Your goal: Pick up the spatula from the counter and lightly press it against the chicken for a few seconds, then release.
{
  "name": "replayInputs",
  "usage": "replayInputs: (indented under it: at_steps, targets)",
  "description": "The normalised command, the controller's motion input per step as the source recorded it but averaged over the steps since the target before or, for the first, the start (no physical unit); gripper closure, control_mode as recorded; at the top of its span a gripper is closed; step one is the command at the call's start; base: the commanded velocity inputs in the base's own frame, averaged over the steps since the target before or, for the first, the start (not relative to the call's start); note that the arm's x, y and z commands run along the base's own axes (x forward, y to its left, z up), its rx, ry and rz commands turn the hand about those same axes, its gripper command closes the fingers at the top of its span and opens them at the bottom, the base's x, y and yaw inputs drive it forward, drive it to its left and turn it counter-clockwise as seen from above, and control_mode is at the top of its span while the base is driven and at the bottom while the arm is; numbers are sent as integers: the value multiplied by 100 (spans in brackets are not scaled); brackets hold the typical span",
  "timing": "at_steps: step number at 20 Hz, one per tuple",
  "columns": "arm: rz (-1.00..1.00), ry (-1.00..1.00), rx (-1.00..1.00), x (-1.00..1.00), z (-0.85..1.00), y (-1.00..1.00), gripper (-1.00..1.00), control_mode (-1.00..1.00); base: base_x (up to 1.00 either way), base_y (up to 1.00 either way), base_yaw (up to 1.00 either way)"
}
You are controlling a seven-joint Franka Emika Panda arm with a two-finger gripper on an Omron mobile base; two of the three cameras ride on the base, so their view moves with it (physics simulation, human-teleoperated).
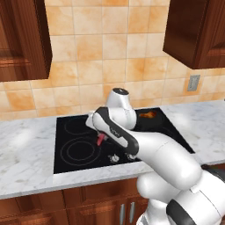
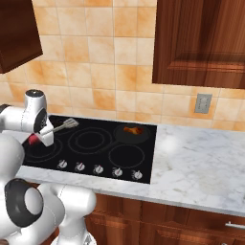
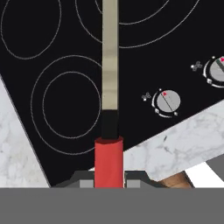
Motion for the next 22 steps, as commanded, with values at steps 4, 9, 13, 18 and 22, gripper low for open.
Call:
replayInputs:
  at_steps: [4, 9, 13, 18, 22]
  targets:
    - [-2, 2, 0, 29, 0, -25, 100, -100, 0, 0, 0]
    - [-5, 0, -1, 26, 0, -24, 100, -100, 0, 0, 0]
    - [-8, 0, -5, 7, 12, -8, 100, -100, 0, 0, 0]
    - [-11, 0, -1, 9, 9, -19, 100, -100, 0, 0, 0]
    - [-10, 0, 0, 19, 11, -21, 100, -100, 0, 0, 0]
